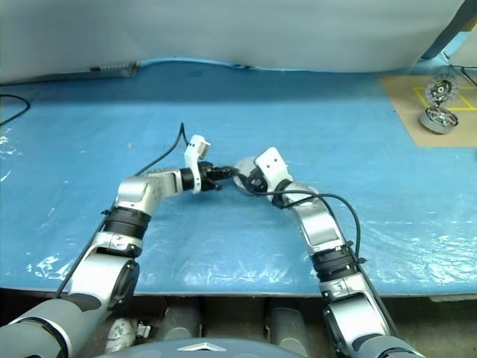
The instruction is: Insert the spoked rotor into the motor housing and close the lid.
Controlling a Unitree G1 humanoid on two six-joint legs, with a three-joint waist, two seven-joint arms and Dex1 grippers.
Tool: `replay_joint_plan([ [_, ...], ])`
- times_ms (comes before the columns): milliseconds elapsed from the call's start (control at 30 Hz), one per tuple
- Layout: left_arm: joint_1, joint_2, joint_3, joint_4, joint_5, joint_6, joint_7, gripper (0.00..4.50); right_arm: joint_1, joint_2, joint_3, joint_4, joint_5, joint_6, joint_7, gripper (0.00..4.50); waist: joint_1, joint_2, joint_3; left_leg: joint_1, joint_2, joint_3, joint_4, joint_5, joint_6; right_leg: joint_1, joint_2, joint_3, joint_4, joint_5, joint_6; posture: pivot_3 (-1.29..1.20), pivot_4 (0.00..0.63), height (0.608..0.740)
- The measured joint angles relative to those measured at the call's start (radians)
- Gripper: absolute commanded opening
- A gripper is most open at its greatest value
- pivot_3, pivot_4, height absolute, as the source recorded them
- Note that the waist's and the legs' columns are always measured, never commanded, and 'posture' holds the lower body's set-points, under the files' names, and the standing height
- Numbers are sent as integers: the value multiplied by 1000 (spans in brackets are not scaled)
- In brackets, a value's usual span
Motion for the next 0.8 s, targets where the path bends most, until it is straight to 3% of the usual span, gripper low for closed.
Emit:
replay_joint_plan([
  [800, 29, 61, 15, -49, -43, -3, -95, 0, -38, -42, 32, 53, -25, -46, 16, 2969, 1, 0, 0, 0, 0, 0, 1, 0, 0, 0, -1, 0, 1, 0, 0, 0, 150, 740],
])
